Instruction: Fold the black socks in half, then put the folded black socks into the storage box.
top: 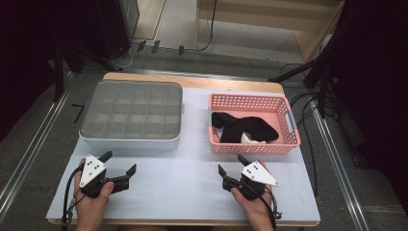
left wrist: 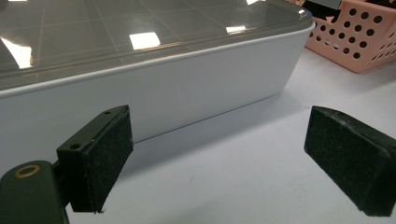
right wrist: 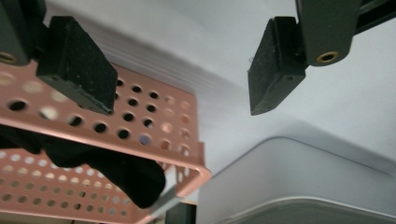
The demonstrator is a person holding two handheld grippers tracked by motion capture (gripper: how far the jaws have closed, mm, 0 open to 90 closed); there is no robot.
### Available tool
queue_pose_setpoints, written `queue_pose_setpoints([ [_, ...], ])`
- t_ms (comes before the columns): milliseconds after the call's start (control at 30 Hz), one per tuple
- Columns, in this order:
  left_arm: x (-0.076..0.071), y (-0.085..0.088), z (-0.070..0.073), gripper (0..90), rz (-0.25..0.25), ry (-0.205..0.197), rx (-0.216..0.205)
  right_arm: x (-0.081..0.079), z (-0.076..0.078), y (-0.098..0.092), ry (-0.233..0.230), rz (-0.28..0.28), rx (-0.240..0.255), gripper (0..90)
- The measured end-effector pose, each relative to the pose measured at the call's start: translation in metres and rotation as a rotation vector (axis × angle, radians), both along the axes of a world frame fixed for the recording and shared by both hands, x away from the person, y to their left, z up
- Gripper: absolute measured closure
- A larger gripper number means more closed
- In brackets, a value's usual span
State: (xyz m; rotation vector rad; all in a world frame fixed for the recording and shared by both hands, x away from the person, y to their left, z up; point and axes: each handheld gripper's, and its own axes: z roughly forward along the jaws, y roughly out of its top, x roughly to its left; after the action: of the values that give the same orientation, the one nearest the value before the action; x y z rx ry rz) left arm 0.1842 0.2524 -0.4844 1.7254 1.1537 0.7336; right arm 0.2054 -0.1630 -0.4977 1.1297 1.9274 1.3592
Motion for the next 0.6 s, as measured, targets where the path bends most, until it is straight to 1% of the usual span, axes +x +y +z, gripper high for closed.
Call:
queue_pose_setpoints([
  [100, 0.000, 0.004, 0.002, 8.4, 0.016, -0.004, -0.005, 0.002, 0.004, 0.011, -0.005, 0.013, 0.012, 25.3],
  [200, 0.001, 0.008, 0.005, 8.4, 0.023, -0.010, -0.008, 0.004, 0.007, 0.020, -0.008, 0.022, 0.012, 25.6],
  [233, 0.001, 0.009, 0.006, 8.4, 0.024, -0.012, -0.008, 0.007, 0.009, 0.026, -0.008, 0.028, 0.020, 25.4],
  [267, 0.001, 0.010, 0.008, 8.4, 0.025, -0.013, -0.004, 0.007, 0.009, 0.026, -0.008, 0.028, 0.020, 25.4],
  [300, 0.002, 0.013, 0.010, 8.4, 0.036, -0.020, -0.002, 0.011, 0.011, 0.031, -0.003, 0.038, 0.034, 24.8],
  [367, 0.002, 0.014, 0.012, 8.4, 0.041, -0.022, -0.005, 0.012, 0.012, 0.033, 0.003, 0.040, 0.042, 24.8],
  [400, 0.003, 0.017, 0.013, 8.4, 0.044, -0.026, -0.007, 0.015, 0.014, 0.039, -0.001, 0.044, 0.047, 25.4],
  [433, 0.004, 0.021, 0.015, 8.4, 0.051, -0.029, -0.010, 0.017, 0.015, 0.042, -0.001, 0.046, 0.048, 25.9],
  [467, 0.004, 0.021, 0.015, 8.4, 0.051, -0.029, -0.010, 0.017, 0.015, 0.042, -0.001, 0.046, 0.048, 25.9],
  [600, 0.008, 0.033, 0.021, 8.4, 0.078, -0.032, -0.015, 0.023, 0.024, 0.057, -0.009, 0.068, 0.049, 26.8],
])
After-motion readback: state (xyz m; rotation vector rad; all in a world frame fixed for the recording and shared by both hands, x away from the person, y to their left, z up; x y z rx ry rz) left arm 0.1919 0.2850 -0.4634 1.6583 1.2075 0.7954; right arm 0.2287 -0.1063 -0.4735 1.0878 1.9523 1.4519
